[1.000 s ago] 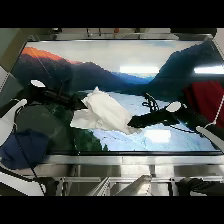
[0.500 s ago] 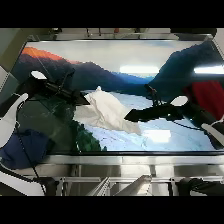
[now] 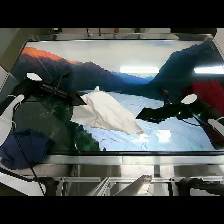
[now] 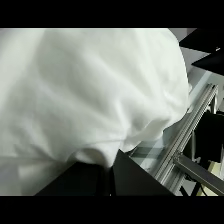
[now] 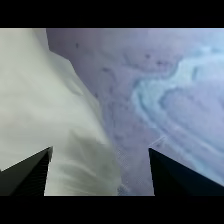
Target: Fold the shirts.
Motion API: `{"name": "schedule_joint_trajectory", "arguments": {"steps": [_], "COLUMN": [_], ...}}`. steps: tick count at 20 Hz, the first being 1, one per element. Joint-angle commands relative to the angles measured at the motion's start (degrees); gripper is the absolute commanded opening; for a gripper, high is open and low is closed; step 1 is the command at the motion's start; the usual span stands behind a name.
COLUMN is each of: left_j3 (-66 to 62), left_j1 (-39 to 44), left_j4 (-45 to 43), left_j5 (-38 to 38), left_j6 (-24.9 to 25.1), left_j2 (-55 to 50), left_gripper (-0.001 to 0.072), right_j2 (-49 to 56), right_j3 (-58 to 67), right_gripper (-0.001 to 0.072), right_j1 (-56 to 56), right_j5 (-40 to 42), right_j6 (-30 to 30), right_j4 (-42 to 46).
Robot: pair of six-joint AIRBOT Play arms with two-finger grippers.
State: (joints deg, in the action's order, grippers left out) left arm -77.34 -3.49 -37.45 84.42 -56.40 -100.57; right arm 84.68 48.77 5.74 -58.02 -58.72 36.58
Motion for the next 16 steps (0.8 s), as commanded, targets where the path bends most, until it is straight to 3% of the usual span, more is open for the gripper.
{"name": "schedule_joint_trajectory", "arguments": {"steps": [1, 3, 4, 5, 6, 7, 10, 16], "left_j3": [0.04, 0.04, 0.04, 0.04, 0.02, -0.11, -3.08, -12.63], "left_j1": [-0.31, -0.28, -0.28, -0.28, -0.28, -0.28, -0.22, -0.22], "left_j4": [-0.02, 0.00, 0.00, 0.02, 0.04, 0.09, 0.55, 15.96], "left_j5": [0.04, 0.09, 0.09, 0.11, 0.37, 1.11, 4.72, 13.75], "left_j6": [0.50, 0.50, 0.50, 0.50, 0.50, 0.50, 0.46, -0.85], "left_j2": [0.04, 0.04, 0.04, 0.04, 0.04, 0.07, 0.70, 15.13], "left_gripper": [0.0009, 0.0015, 0.0015, 0.0015, 0.0015, 0.0015, 0.0014, 0.0014], "right_j2": [4.31, 4.39, 4.37, 4.37, 4.24, 3.87, 1.03, -19.71], "right_j3": [0.07, 0.13, 0.13, 0.15, 0.22, 0.35, 2.62, 13.68], "right_gripper": [0.0676, 0.0651, 0.0496, 0.0262, 0.0081, 0.0023, 0.0017, 0.0016], "right_j1": [3.85, 5.53, 5.81, 5.77, 5.77, 5.77, 5.77, 2.10], "right_j5": [-0.11, -0.11, -0.28, -1.09, -2.25, -3.48, -7.30, -8.24], "right_j6": [3.76, 6.08, 7.06, 8.57, 9.64, 10.29, 10.29, 8.85], "right_j4": [-3.54, -7.02, -8.63, -10.08, -11.10, -11.85, -12.11, -12.26]}}
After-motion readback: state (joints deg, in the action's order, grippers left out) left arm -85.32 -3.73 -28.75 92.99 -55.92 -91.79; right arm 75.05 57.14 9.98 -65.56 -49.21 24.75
